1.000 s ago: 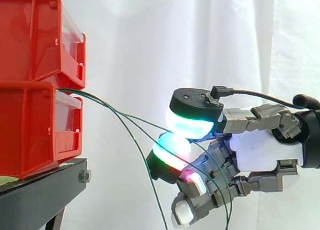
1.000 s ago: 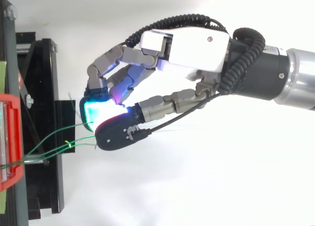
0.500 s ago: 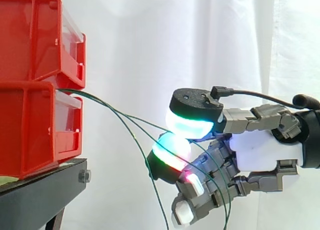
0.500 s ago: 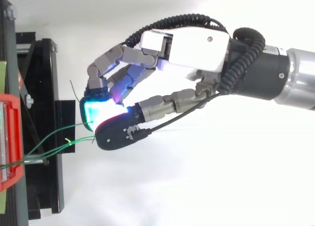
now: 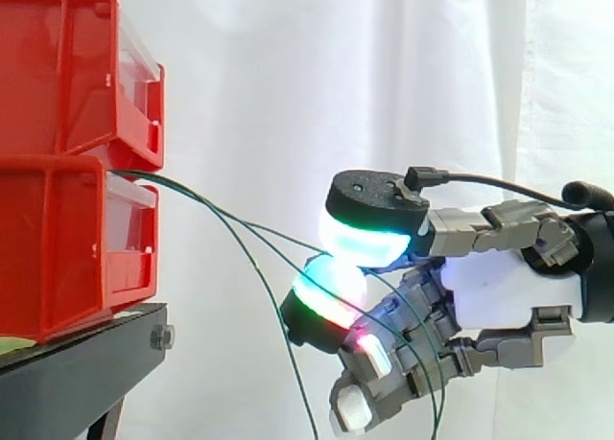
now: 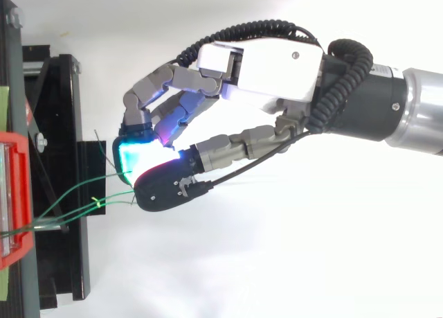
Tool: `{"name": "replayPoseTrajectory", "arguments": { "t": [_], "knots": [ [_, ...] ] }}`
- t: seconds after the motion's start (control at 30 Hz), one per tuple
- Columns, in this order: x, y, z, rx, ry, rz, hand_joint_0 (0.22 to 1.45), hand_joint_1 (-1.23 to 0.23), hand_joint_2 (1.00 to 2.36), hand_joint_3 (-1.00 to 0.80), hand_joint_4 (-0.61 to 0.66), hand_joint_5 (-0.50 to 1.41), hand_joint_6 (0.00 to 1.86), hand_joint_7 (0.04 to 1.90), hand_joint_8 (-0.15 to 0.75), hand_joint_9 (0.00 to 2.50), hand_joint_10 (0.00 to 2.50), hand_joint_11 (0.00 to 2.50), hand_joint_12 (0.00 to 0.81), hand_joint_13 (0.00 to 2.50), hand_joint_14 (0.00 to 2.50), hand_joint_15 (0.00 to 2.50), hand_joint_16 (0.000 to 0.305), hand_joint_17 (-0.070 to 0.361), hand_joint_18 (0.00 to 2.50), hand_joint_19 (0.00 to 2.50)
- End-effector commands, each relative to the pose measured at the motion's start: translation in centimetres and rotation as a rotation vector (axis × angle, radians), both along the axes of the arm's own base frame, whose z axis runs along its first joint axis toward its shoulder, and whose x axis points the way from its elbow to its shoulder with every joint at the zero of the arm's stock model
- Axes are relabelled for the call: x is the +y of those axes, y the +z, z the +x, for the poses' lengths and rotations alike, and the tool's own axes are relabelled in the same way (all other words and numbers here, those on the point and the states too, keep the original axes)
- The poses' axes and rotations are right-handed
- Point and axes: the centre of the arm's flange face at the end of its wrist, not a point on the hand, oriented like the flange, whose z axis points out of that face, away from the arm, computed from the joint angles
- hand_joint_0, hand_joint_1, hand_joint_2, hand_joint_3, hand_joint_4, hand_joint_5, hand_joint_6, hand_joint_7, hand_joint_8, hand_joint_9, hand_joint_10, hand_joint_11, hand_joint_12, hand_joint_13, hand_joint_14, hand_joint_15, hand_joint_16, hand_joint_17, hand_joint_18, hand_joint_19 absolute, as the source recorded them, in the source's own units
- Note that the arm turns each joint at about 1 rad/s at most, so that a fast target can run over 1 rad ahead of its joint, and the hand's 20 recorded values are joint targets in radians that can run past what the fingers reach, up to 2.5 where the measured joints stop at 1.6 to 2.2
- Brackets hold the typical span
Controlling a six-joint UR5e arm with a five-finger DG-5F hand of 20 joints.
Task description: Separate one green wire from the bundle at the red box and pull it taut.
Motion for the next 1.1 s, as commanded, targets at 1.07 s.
{"name": "replayPoseTrajectory", "arguments": {
  "t": [1.07],
  "knots": [
    [0.01, -0.11, -0.06, 0.003, 0.0, 0.0, 0.6, -0.69, 1.02, -0.16, 0.07, -0.14, 0.89, 1.1, 0.319, 0.94, 0.01, 1.01, 0.357, 0.81, 0.02, 0.6, 0.043, 0.098, 0.61, 0.3]
  ]
}}
